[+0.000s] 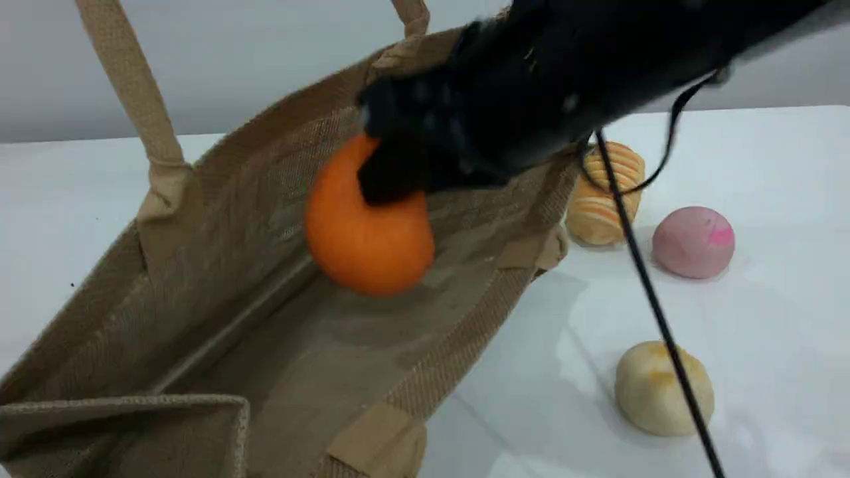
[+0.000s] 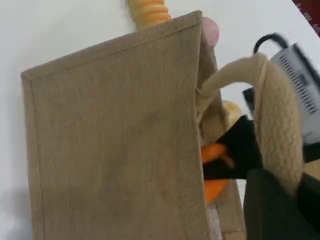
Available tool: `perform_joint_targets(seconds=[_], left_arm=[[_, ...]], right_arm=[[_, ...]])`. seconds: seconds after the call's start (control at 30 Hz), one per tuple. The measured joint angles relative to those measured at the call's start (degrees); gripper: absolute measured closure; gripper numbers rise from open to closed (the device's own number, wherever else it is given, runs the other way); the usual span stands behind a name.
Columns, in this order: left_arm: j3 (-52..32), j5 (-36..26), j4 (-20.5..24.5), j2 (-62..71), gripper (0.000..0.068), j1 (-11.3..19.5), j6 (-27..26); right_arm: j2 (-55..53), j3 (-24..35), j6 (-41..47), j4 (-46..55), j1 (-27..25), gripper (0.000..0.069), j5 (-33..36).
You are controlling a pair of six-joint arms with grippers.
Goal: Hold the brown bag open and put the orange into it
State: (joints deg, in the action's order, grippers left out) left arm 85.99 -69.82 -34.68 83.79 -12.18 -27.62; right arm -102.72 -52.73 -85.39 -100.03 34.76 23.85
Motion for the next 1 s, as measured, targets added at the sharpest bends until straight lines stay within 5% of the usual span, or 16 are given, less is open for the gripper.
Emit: perform_joint_targets(seconds=[0.43,0.83,1.0], left_arm=[[0.00,0.12,0.00,0.00,0.0592,0.00,0.03],[0.00,0.18,0.12,0.00,0.0592,0.00,0.10],[-0.05,1.00,0.18,0.00,0.0592,0.00,0.10]], right_arm=[[-10.35,-4.87,-3.99,0.07,1.78,0.0633,0.50],[-8.16,-4.87,-2.83,0.06,1.78,0.0258,0.80],[-3.12,-4.12,2.98,6.55,1.71,0.0220,-0.47]])
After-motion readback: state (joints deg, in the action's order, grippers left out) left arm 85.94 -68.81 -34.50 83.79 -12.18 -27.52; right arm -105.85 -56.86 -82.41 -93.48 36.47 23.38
